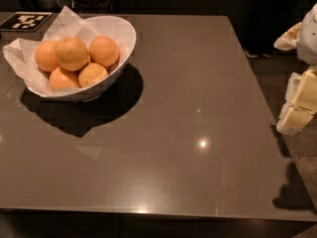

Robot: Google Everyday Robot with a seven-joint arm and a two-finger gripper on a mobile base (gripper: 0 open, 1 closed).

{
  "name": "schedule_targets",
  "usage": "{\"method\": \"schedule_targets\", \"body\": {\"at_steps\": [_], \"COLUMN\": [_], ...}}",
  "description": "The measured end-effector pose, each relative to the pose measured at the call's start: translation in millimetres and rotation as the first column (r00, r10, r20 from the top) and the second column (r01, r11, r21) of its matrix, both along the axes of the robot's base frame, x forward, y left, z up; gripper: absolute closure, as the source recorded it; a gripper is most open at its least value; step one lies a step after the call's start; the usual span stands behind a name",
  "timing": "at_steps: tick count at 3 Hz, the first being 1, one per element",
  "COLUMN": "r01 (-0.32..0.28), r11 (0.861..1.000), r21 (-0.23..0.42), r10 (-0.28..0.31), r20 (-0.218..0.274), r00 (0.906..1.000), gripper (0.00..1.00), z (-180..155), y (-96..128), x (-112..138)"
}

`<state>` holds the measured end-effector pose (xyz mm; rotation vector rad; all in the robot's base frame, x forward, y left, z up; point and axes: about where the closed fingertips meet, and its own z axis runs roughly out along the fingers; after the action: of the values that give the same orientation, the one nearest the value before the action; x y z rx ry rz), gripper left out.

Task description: Pick orange from white bowl

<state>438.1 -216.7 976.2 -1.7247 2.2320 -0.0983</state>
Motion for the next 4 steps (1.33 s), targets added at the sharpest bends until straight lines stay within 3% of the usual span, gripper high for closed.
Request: {"method": "schedule_targets", "body": {"at_steps": [1, 2, 3, 4], "r01": [0.0, 0.02, -0.019, -0.083], "r11": [1.0, 0.998, 0.995, 0.987], "r21": [0.0, -0.06, -0.1, -0.134], "r10": [0.0, -0.021, 0.015, 0.079], "r20": [0.0, -0.008, -0.044, -0.034], "r00": [1.0, 0.9998, 0.9989, 0.9963], "gripper": [0.0, 0.0, 0.0, 0.0], "z": [0, 0, 4, 7], "y": [0, 11, 39, 82], "x": [0, 8, 26, 64]}}
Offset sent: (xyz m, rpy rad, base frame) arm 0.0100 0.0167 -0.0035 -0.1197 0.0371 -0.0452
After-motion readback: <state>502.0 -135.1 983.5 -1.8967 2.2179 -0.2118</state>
